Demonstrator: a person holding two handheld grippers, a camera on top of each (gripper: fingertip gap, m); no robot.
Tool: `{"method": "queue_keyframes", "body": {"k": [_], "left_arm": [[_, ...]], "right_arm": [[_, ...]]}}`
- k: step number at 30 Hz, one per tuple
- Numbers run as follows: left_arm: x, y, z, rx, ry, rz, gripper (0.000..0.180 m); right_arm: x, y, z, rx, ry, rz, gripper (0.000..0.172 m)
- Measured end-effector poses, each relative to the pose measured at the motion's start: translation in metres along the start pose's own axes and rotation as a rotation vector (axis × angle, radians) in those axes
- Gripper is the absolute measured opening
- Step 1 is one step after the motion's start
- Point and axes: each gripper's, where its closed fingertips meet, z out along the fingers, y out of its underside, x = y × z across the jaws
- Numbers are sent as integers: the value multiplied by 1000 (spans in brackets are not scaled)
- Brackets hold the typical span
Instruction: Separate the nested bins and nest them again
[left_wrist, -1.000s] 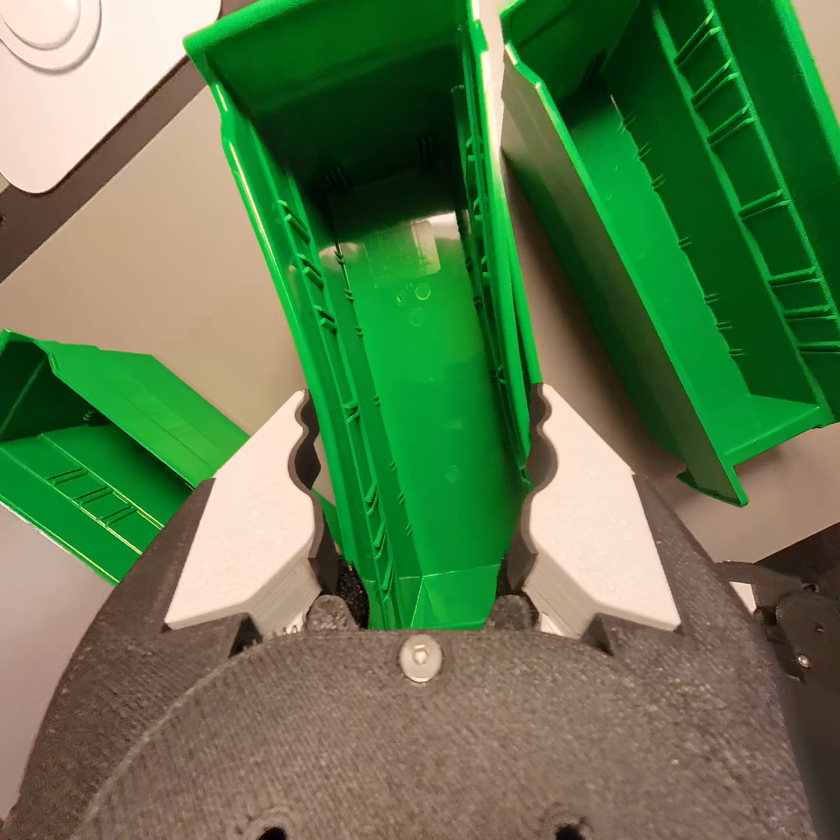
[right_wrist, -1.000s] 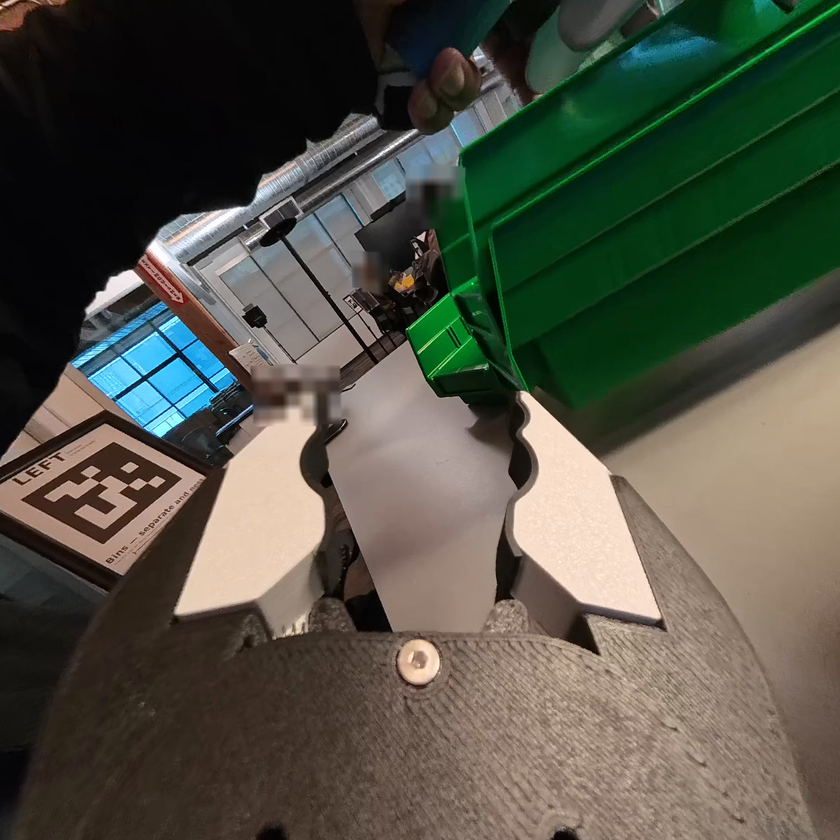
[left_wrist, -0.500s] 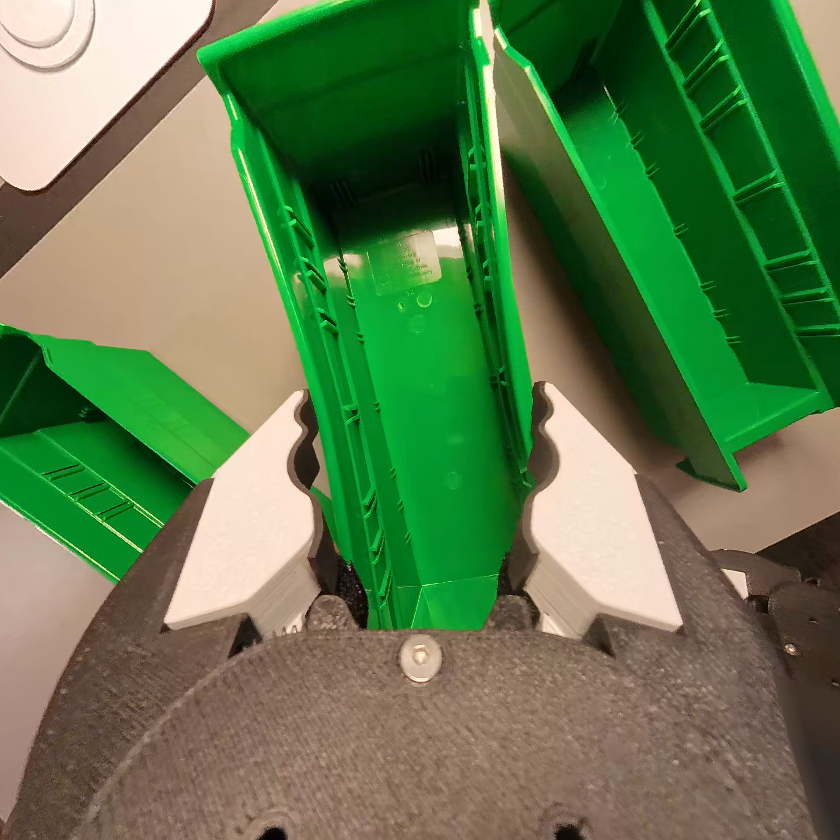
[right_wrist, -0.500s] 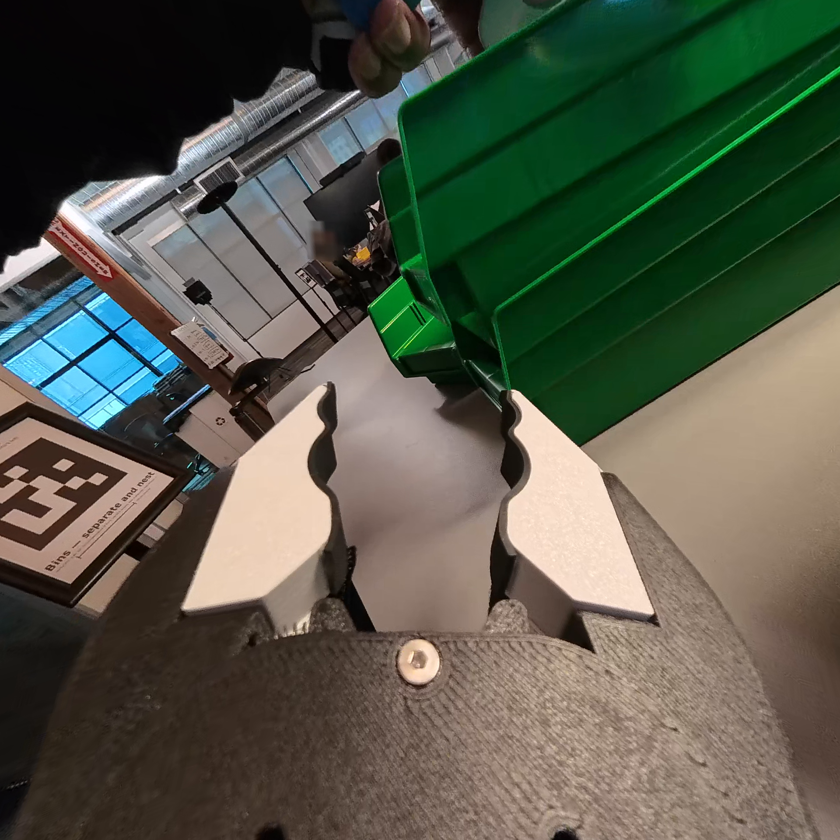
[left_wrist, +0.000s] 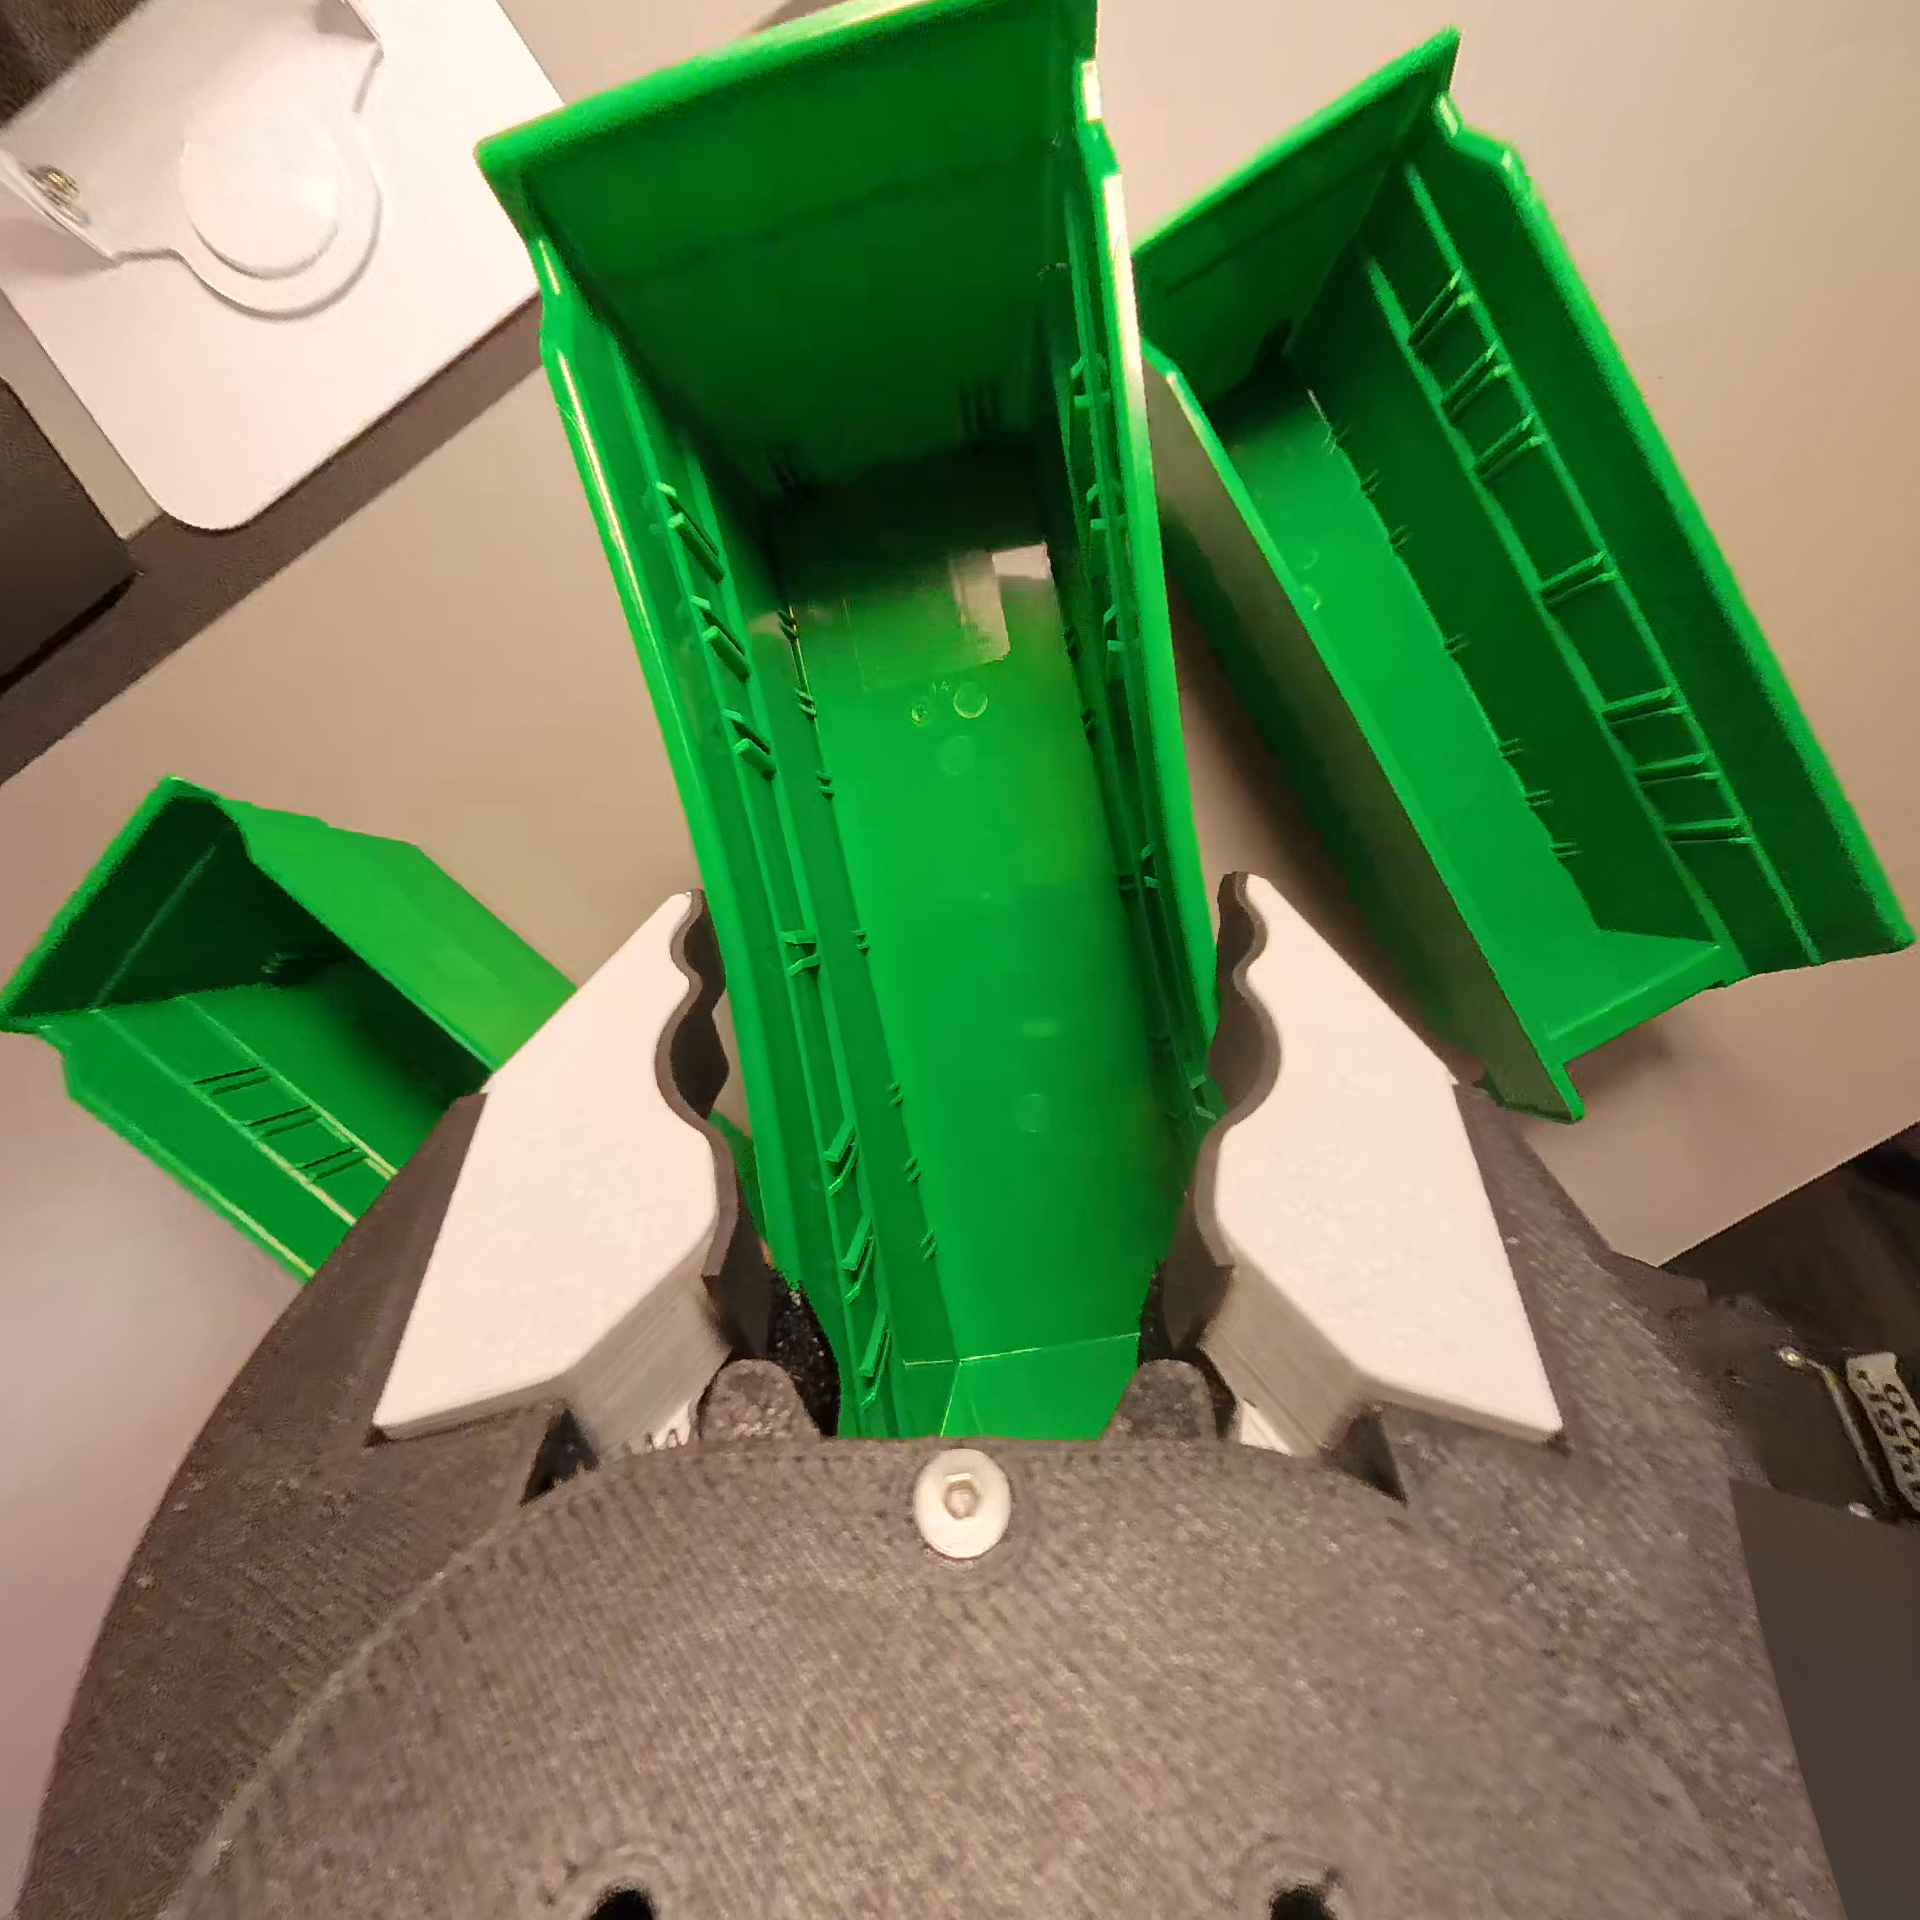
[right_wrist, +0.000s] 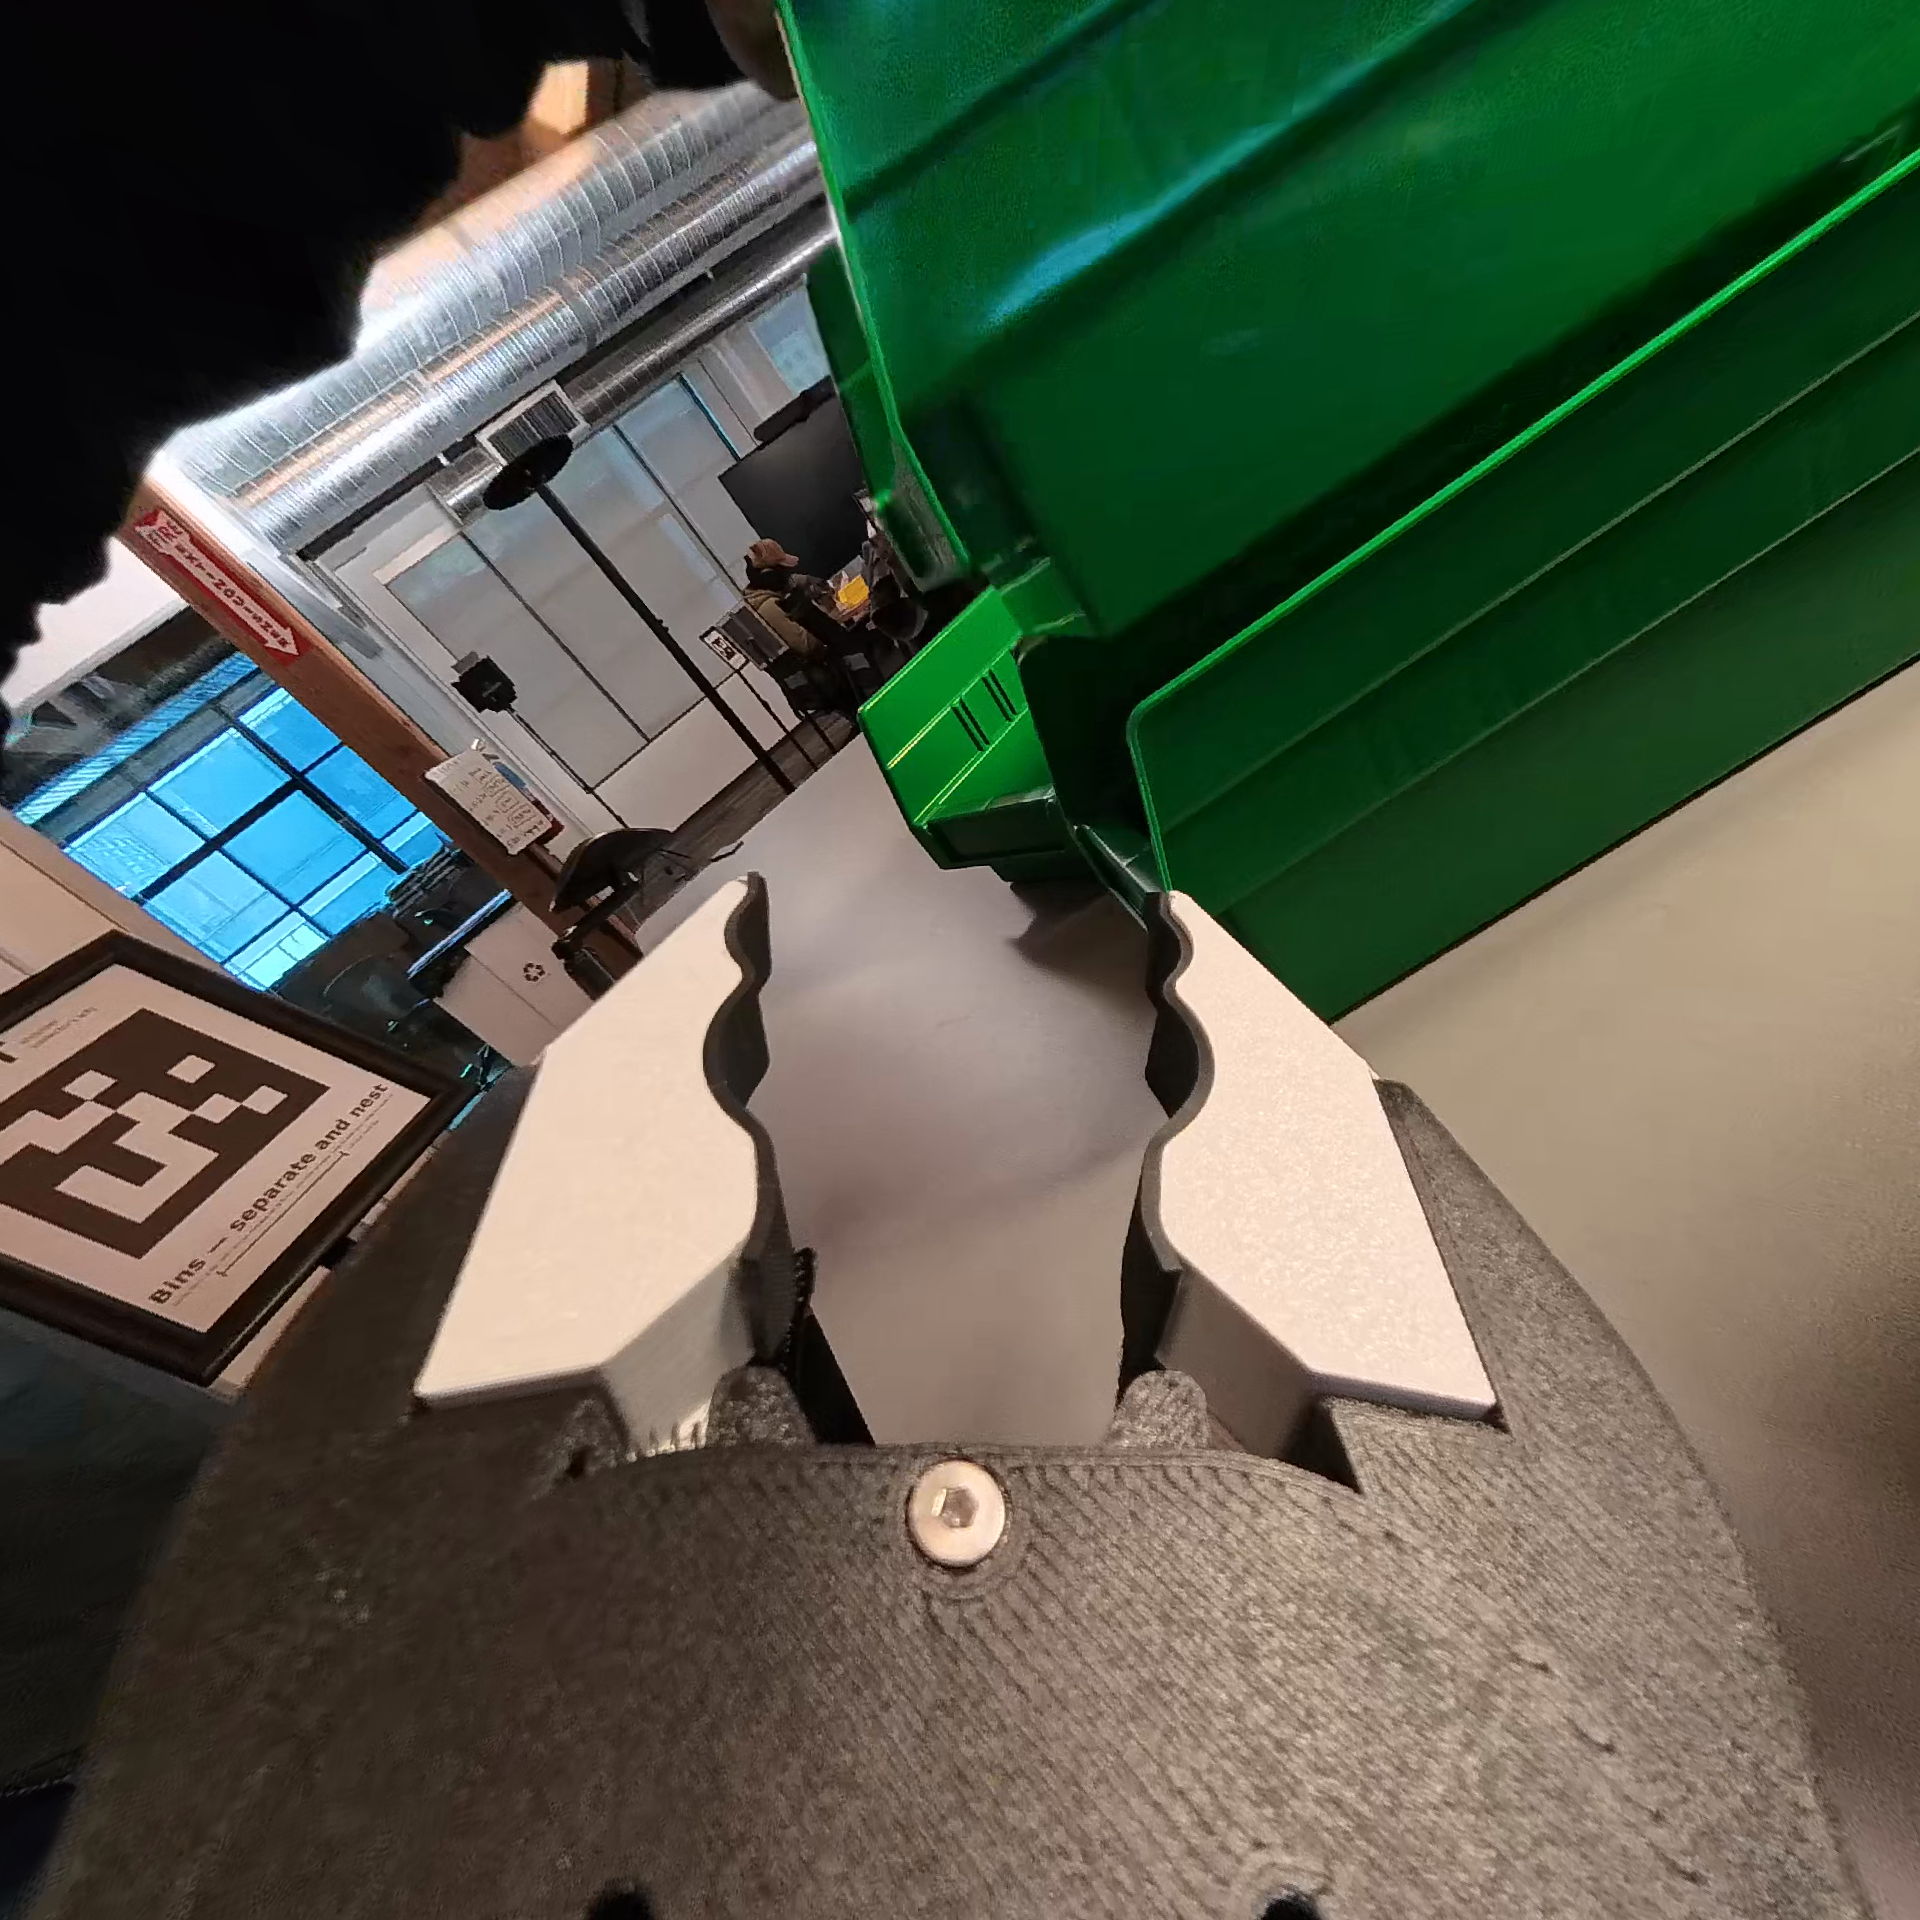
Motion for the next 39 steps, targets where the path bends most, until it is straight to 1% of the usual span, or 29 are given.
{"method": "queue_keyframes", "body": {"k": [5,9,13,16,19,23,26,29,31,34,35,37,39], "left_arm": [[-26,-13,-42,58,-40,-18,95],[-74,-9,-81,101,-106,-82,94],[-143,17,-113,128,-186,-193,95],[-195,50,-122,145,-219,-298,96],[-237,90,-112,137,-235,-382,95],[-278,146,-79,118,-236,-480,95],[-293,183,-48,98,-226,-526,97],[-298,212,-22,91,-214,-546,98],[-298,223,-10,102,-213,-550,101],[-290,232,4,152,-186,-562,109],[-287,231,7,182,-181,-555,116],[-282,228,6,242,-189,-527,117],[-271,221,0,324,-153,-510,111]], "right_arm": [[0,0,0,0,-4,1,74],[-1,0,0,1,-6,2,73],[-1,0,0,-2,-3,-2,74],[0,1,0,-5,1,-4,74],[0,1,1,-7,5,-6,74],[1,2,1,-11,14,-11,74],[3,3,2,-14,33,-15,74],[7,3,2,-15,69,-27,74],[13,3,1,-14,111,-34,74],[24,-1,-1,0,174,-20,74],[27,0,0,-6,192,-18,74],[30,4,5,-40,232,-39,74],[34,8,11,-90,281,-91,74]]}}
